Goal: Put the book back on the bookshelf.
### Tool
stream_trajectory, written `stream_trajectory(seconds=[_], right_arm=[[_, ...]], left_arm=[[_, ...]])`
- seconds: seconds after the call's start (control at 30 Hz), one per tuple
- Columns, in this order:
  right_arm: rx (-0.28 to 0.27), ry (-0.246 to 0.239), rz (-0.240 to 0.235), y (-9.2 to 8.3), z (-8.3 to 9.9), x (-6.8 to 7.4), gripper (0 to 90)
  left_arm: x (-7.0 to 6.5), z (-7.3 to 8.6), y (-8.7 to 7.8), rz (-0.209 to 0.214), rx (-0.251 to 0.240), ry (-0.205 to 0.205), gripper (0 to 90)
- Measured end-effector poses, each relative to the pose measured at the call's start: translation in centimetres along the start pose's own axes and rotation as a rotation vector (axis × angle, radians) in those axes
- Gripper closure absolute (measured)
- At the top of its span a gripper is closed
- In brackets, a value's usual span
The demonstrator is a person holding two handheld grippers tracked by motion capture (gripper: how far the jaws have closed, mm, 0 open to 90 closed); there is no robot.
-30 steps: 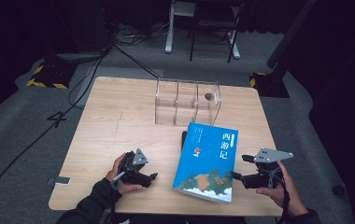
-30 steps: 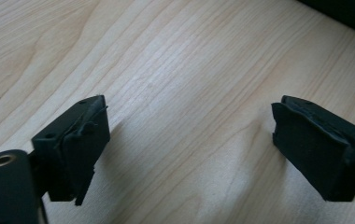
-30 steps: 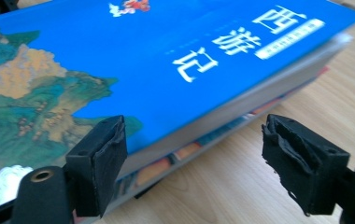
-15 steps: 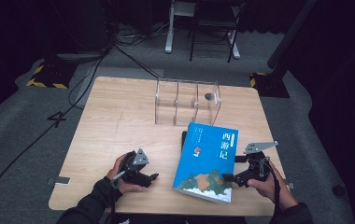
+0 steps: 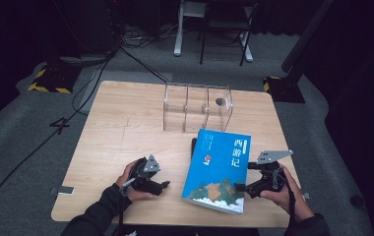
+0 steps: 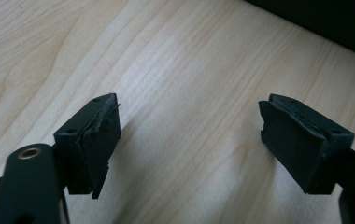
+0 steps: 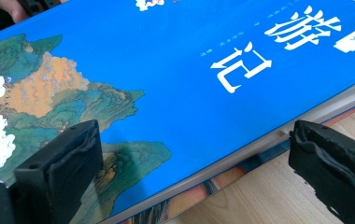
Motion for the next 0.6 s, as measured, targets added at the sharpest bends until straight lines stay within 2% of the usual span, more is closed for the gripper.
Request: stream_trajectory(seconds=[0.1,0.23,0.3,0.43,0.53,0.6], right_arm=[[-0.002,-0.001,0.006,0.0,0.0,0.1,3.8],[-0.02,0.009,0.018,0.3,-0.3,-0.1,4.8],[-0.031,0.019,0.027,0.5,-0.4,-0.2,5.3],[-0.025,0.015,0.036,0.7,-0.8,-0.3,5.3],[-0.021,0.008,0.046,1.0,-1.2,-0.3,5.3],[-0.019,0.01,0.05,1.2,-1.5,-0.5,5.2]], left_arm=[[0.2,-0.3,0.3,0.004,-0.004,0.005,22.6],[0.2,-0.9,0.6,-0.013,-0.015,0.028,24.4],[0.2,-1.4,0.8,-0.014,-0.029,0.02,24.7],[0.3,-3.3,1.1,0.011,-0.075,0.0,26.6],[0.1,-4.5,1.6,0.008,-0.089,0.02,30.4],[0.2,-5.0,1.9,0.016,-0.097,0.016,31.8]])
Point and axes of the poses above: each handheld gripper's, and its own axes: y roughly forward along the jaws, z roughly out of its underside, x roughly to its left, the point moved 1 cm from there along y, roughly forward along the jaws, and after that the axes turned 10 degrees about -z, right-handed, at the moved point
